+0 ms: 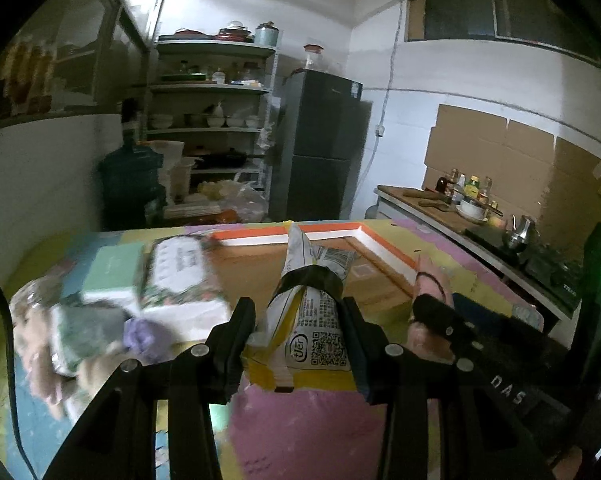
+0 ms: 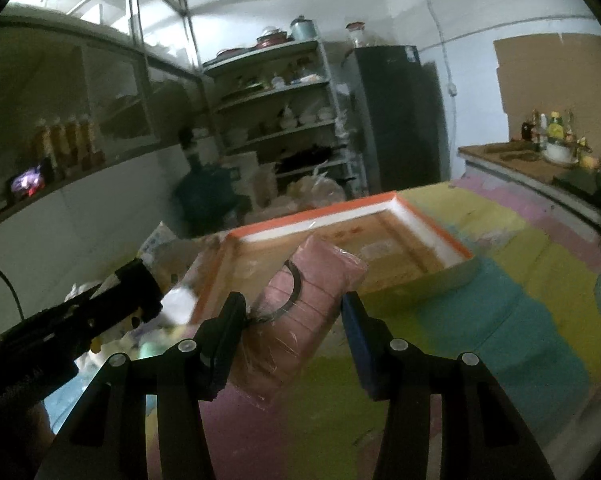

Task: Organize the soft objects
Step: 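Carry the snack packet and pink bar over the orange-rimmed tray with both grippers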

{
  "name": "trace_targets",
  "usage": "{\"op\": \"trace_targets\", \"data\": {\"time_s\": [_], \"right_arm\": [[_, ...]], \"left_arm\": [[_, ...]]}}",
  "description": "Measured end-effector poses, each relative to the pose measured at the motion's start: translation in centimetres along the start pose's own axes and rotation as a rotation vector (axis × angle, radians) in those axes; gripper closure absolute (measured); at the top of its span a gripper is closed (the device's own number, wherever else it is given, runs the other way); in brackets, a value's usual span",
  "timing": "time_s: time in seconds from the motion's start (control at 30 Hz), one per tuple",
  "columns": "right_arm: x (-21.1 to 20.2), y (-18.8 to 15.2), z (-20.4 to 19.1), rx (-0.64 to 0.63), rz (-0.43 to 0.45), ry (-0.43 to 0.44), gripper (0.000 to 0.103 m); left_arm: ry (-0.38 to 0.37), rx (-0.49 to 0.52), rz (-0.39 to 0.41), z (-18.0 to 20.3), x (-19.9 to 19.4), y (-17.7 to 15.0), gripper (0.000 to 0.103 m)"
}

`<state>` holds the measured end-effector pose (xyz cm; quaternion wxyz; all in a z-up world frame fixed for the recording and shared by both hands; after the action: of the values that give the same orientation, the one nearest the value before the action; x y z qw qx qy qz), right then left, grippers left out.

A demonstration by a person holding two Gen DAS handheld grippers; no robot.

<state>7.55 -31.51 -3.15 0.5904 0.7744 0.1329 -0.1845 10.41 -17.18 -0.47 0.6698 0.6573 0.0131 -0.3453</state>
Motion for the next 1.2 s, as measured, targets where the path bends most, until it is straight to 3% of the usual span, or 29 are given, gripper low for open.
{"op": "trace_targets", "data": {"time_s": [0.53, 0.87, 1.2], "right_arm": [[1.3, 6.3, 8.5, -0.073, 0.033, -0.059, 0.052], [6.5, 9.4, 12.4, -0.049, -0.074, 0.032, 0.052], [12.8, 8.0, 13.2, -0.108, -0.235, 0.116, 0.052]], "left_arm": [[-0.003, -0.029, -0.055, 5.6, 7.6, 3.4, 0.059], [0.025, -0.042, -0.102, 6.9, 12.5, 4.7, 0.059], [0.071, -0.069, -0.175, 6.4, 16.6, 3.6, 0.059]]}}
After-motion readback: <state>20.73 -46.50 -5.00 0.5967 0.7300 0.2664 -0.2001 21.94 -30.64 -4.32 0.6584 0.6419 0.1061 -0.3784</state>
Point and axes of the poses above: each gripper's, at about its wrist camera, not at the fingertips, and x roughly the way its jaws point, z to its right, y to its top, the point moved 3 cm from there along x, roughly the way its jaws point
